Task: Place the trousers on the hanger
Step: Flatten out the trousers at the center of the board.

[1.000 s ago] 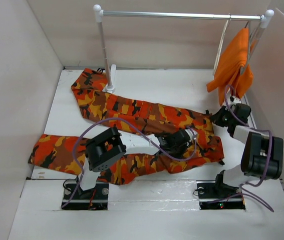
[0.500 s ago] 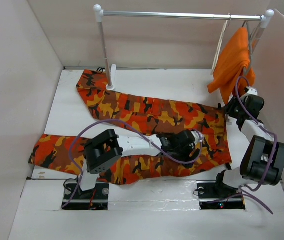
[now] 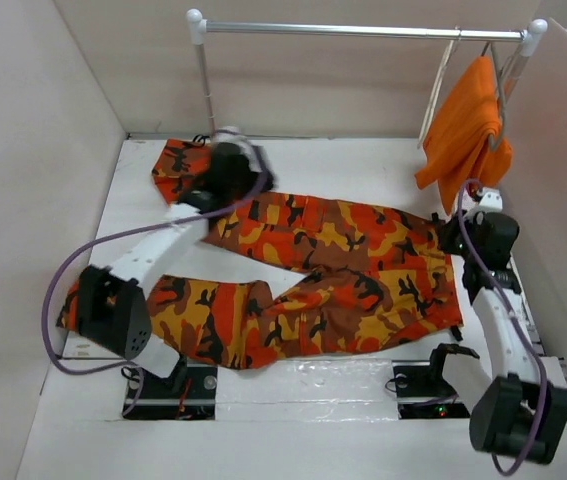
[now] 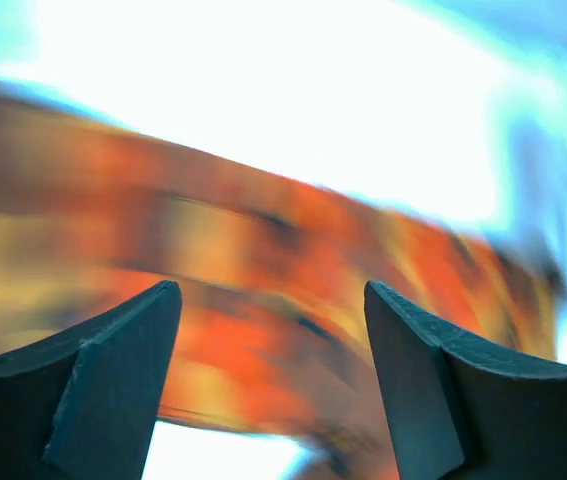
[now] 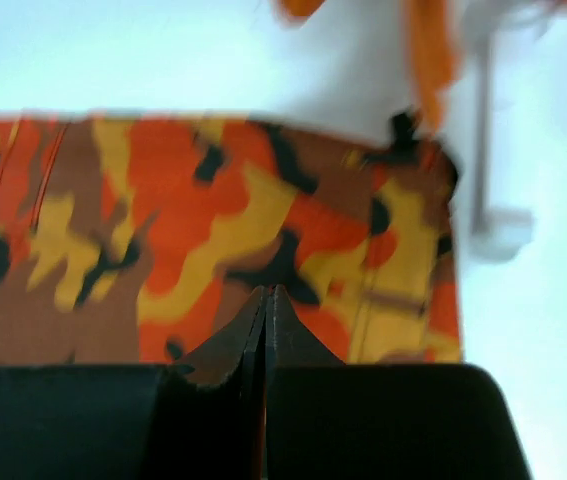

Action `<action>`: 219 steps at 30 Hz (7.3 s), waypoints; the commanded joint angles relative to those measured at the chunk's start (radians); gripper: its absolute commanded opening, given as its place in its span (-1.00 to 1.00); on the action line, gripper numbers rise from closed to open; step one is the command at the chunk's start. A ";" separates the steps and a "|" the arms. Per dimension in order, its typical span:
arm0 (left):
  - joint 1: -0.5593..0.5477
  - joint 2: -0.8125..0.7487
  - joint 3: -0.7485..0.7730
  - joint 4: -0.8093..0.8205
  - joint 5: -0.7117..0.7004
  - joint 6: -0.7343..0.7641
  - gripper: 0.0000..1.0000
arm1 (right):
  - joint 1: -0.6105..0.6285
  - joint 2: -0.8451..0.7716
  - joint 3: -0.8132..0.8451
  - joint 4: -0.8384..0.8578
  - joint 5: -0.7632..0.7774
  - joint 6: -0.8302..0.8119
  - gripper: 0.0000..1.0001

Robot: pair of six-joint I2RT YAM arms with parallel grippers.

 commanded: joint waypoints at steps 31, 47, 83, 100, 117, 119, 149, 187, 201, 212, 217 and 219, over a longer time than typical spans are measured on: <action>0.806 0.610 0.250 0.080 0.295 -0.206 -0.93 | 0.856 0.412 0.066 -0.067 0.196 -0.052 0.02; 0.630 -0.131 0.026 -0.185 -0.090 -0.063 -1.00 | 0.589 0.598 0.084 -0.058 0.090 -0.219 0.02; 0.664 -0.116 -0.278 -0.226 0.037 -0.018 -1.00 | 0.531 0.338 0.107 -0.184 0.039 -0.263 0.01; 0.664 0.065 -0.431 -0.029 0.220 -0.057 -0.10 | 0.558 0.292 0.072 -0.173 0.024 -0.251 0.01; 0.714 -0.102 -0.044 -0.256 -0.346 0.049 -1.00 | 0.383 0.308 0.034 -0.243 -0.043 -0.325 0.03; 0.714 -0.018 0.036 -0.262 -0.443 0.057 -1.00 | 0.353 0.294 0.035 -0.269 -0.048 -0.332 0.02; -0.147 0.024 -0.132 -0.106 -0.141 -0.037 0.25 | -0.281 -0.025 0.017 -0.447 0.140 -0.196 0.52; 0.080 -0.335 -0.418 -0.071 0.163 -0.041 0.35 | -0.450 -0.057 0.277 -0.724 0.317 -0.145 0.27; 0.631 -0.398 -0.528 -0.139 0.043 -0.129 -0.34 | 0.318 -0.034 0.227 -0.575 0.164 -0.211 -0.88; 1.018 -0.324 -0.596 -0.319 0.202 -0.171 -1.00 | 0.865 0.114 0.224 -0.424 0.229 -0.201 -1.00; 1.018 -0.265 -0.569 -0.339 0.047 -0.202 -1.00 | 0.914 0.122 0.204 -0.360 0.204 -0.208 -1.00; 1.018 -0.191 -0.577 -0.296 0.052 -0.221 -1.00 | 0.914 0.122 0.199 -0.349 0.191 -0.211 -1.00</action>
